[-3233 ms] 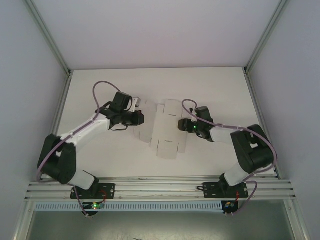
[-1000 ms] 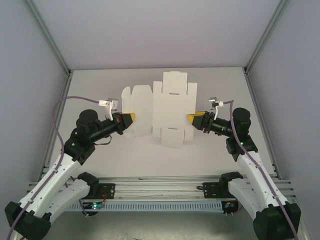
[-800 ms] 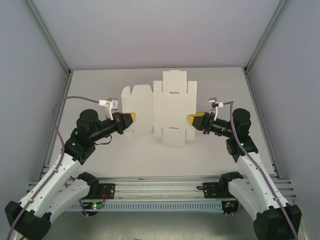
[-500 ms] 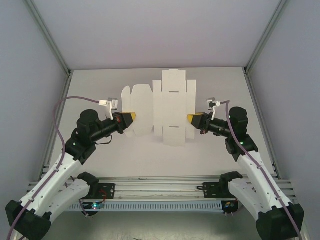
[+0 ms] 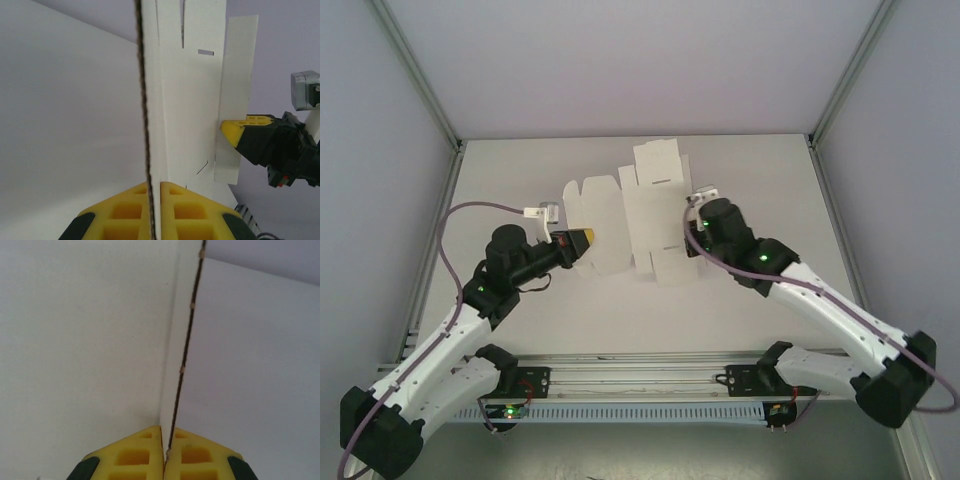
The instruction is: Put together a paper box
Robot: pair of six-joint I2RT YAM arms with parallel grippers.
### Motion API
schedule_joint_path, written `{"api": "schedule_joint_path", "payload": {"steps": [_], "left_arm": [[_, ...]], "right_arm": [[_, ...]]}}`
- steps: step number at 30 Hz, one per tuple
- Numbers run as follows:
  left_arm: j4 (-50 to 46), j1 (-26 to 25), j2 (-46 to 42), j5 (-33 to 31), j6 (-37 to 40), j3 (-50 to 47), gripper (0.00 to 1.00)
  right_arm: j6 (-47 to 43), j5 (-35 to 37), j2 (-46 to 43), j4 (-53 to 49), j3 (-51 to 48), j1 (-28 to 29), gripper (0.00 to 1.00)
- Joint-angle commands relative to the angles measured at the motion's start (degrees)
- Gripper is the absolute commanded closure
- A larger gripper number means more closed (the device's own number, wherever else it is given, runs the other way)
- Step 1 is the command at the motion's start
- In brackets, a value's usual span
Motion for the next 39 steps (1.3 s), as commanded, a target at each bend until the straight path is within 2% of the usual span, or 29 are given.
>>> {"api": "schedule_joint_path", "payload": {"steps": [1,3,4,5,7,9,11,13,16,21,29,36,39], "left_arm": [[1.14,-0.81,0.43,-1.49,-3.0,-3.26,0.96],[0.28,-0.97,1.09,-3.41,-3.32,-4.52,0.94],[-0.87,-1.06,1.39,-4.77,-3.51,-5.03,0.89],[-2.78,-1.07,1.62,-6.32,-3.82,-5.51,0.81],[-6.24,-1.07,1.71,-8.74,-3.85,-6.07,0.55],[-12.04,-1.02,1.07,-12.67,-2.98,-5.72,0.51],[-17.01,-1.02,-0.05,-17.45,-2.74,-5.38,0.42],[-20.05,-1.05,-1.1,-20.53,-2.95,-5.54,0.29],[-23.92,-1.06,-2.61,-22.78,-2.27,-5.39,0.01],[-27.59,-1.01,-4.07,-25.59,-0.9,-4.12,0.0],[-29.53,-1.02,-4.23,-27.01,0.52,-0.42,0.0],[-29.66,-1.07,-3.88,-28.8,0.83,-0.13,0.0],[-29.97,-1.04,-3.37,-30.25,1.5,0.66,0.0]], "right_arm": [[-9.31,25.22,3.77,-1.42,4.02,2.69,1.0],[-12.28,22.73,5.41,1.01,4.94,3.37,1.0],[-13.52,20.62,5.81,2.25,5.17,3.33,1.0],[-15.21,17.29,6.05,3.68,5.18,3.37,1.0],[-18.24,11.01,6.1,6.07,4.78,2.98,1.0],[-22.29,3.43,6.18,7.36,4.28,2.44,1.0],[-26.4,-2.83,6.26,8.07,3.52,2.5,1.0],[-30.29,-8.34,6.41,8.43,2.77,2.46,1.0],[-36.46,-14.07,7.29,6.87,2.81,2.51,1.0],[-41.5,-13.04,10.66,4.13,5.87,2.46,1.0],[-56.14,-0.38,18.08,3.89,11.01,2.6,1.0],[-66.36,-6.18,23.86,3.88,12.66,0.95,1.0],[-72.9,-6.22,23.12,15.53,5.12,1.54,1.0]]}}
